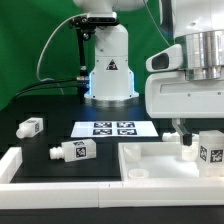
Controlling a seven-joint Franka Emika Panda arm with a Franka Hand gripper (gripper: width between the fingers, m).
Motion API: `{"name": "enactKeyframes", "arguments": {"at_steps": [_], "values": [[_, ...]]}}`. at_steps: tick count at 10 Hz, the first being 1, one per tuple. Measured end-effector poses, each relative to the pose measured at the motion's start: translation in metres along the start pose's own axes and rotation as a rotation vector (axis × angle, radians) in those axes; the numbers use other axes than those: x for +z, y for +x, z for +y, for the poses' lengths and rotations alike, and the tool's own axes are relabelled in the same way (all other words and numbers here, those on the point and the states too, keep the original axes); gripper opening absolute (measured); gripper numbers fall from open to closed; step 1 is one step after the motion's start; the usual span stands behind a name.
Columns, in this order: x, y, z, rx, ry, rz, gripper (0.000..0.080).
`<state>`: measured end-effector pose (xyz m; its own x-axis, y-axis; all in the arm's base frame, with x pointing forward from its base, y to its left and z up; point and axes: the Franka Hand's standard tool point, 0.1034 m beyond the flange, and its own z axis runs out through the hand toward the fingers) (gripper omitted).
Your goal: Assemble one leg
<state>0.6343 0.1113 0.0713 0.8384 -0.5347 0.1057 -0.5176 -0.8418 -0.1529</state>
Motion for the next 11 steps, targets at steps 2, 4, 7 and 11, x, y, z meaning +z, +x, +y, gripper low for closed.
{"name": "enactKeyframes", "arguments": {"at_steps": [2, 4, 7, 11], "values": [[-0.0011, 0.0029, 0.0008, -0.350, -0.028, -0.021, 0.0649], [-0.0037, 0.0036, -0.0054, -0.397, -0.031, -0.015, 0.0649], [-0.0033, 0.0047, -0.0037, -0.343, -0.033, -0.015, 0.0350], [-0.0033, 0.0060, -0.0022, -0.079, -0.036, -0.008, 0.0285]]}}
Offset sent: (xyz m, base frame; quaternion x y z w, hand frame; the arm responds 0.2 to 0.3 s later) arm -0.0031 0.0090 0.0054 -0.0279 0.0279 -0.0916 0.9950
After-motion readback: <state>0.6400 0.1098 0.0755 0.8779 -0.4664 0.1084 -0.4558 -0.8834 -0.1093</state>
